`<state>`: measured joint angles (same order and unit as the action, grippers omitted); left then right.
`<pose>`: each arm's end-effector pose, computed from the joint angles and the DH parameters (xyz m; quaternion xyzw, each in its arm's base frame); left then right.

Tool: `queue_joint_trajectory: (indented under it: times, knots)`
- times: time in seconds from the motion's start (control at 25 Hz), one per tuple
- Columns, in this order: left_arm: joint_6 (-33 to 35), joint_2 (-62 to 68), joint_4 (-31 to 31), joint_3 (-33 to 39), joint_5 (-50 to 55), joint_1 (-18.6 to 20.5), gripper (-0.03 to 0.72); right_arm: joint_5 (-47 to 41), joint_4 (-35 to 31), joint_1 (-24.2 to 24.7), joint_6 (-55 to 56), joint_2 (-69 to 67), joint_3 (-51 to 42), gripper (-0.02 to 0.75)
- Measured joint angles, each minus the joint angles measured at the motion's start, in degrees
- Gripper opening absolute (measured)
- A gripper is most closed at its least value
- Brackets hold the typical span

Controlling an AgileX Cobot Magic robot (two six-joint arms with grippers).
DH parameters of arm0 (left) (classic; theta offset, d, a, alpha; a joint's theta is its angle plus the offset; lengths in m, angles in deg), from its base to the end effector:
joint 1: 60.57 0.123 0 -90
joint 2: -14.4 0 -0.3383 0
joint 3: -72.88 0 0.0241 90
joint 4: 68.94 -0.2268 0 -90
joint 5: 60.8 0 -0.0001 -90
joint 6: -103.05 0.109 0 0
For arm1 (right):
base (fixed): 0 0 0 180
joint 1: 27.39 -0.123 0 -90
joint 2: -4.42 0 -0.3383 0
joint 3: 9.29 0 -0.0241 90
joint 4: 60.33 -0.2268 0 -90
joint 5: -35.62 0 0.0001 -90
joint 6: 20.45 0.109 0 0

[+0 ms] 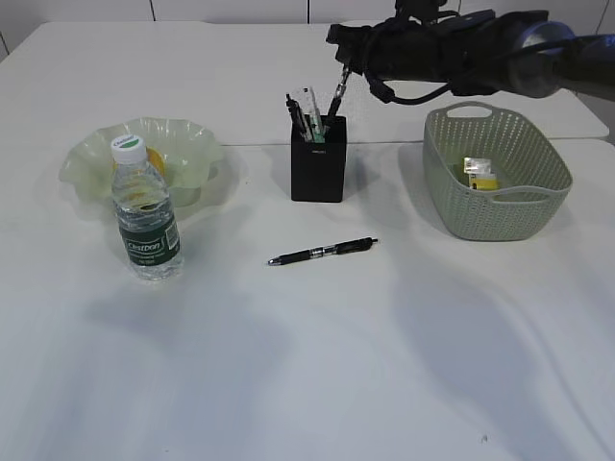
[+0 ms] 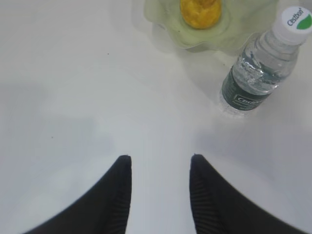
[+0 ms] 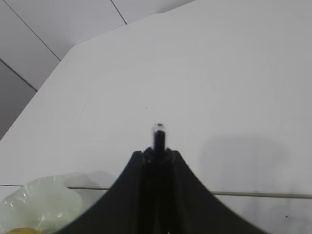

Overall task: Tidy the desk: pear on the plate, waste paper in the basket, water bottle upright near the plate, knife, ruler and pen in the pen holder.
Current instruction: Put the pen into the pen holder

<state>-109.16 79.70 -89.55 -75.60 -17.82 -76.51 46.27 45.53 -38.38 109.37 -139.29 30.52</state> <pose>0.1587 -0.0181 0.3488 -0.0506 0.9261 0.0077 0.3738 0.5866 0.1336 0.2611 0.0357 0.8008 0.2453 0.5452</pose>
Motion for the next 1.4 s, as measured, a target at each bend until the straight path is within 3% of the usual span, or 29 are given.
queue_joint_trajectory:
  times: [0.8,1.08,1.4]
  knots:
    - [0.0,0.0,0.0,0.0,0.0,0.0,0.27,1.19,-0.11,0.0,-1.34,-3.76,0.77,0.088]
    - [-0.09,0.0,0.0,0.0,0.0,0.0,0.269,1.57,-0.11,0.0,-1.34,-3.86,0.77,0.253]
    - [-0.09,0.0,0.0,0.0,0.0,0.0,0.269,5.96,-0.11,0.49,-1.34,-3.75,0.77,0.281]
